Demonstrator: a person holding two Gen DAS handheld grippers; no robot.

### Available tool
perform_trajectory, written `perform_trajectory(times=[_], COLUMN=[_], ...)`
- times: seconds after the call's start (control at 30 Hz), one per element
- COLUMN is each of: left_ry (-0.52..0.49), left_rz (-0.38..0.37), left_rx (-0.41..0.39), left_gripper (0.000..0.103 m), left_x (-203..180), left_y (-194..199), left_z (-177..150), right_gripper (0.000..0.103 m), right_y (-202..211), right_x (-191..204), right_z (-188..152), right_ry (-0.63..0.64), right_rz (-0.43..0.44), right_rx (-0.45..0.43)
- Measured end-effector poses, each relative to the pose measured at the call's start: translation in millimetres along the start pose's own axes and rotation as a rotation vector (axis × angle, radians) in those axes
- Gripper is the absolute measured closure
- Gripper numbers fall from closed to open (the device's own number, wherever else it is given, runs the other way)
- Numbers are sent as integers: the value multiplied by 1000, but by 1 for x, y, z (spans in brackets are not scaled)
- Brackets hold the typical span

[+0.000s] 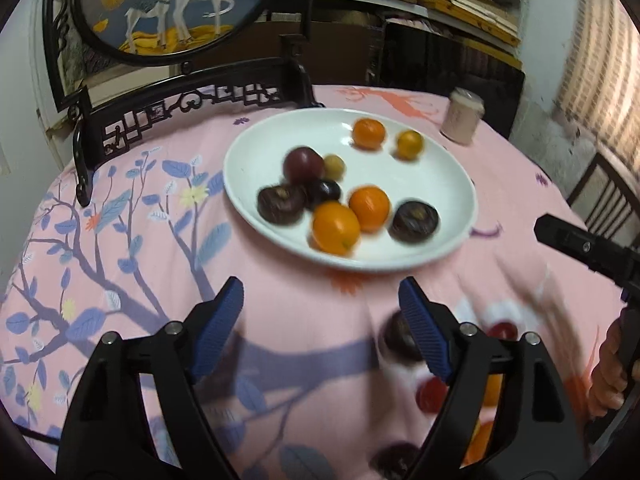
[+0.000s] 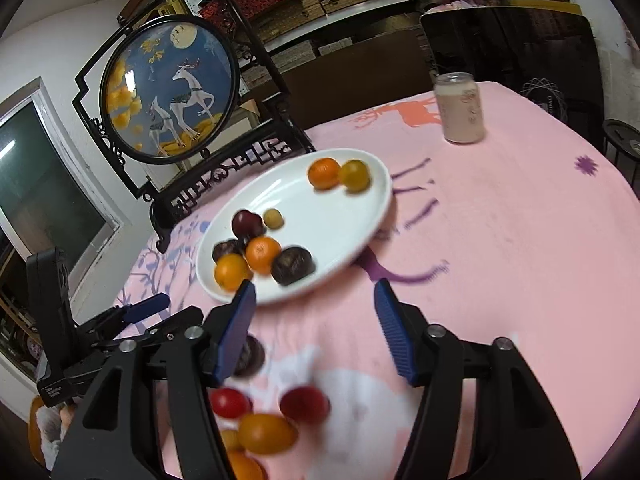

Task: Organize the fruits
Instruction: 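Carry both held fruits onto the white plate and open both tools, then grasp a dark wrinkled fruit with the left tool while the right tool grasps a red tomato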

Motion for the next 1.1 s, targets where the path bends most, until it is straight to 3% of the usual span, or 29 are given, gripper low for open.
perform_trajectory(times=[0.17, 0.7, 0.8, 0.87, 0.9, 1.1], left_ry=[-86, -144, -139, -125, -116, -46], left_rz=[10, -11, -58, -115, -149, -94], left_rx=[10, 65, 72, 73, 72, 72], left_gripper=[19, 19, 31, 57, 62, 61], left_x=[-29, -48, -47, -48, -48, -22], left_y=[2, -26, -29, -26, -24, -13], left_z=[-12, -13, -13, -13, -12, -19], right_gripper=[30, 30, 30, 30, 30, 30], right_y=[8, 1, -1, -2, -2, -4], right_x=[-8, -6, -6, -6, -6, -9], right_z=[-1, -2, -3, -3, -4, -11], right_ry=[-30, -24, -21, -21, -21, -31], right_rz=[-13, -36, -39, -40, -40, -30], right_rx=[-14, 14, 21, 28, 31, 65])
Point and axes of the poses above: each gripper's, at about its wrist camera, not at the fingertips, and y roughly against the way its jaws point, x to its left, z to its top, the point moved 2 cm from there along -y, roughly the way its jaws point, and after that the axes turned 8 degrees about -y, right-handed, at the moved point
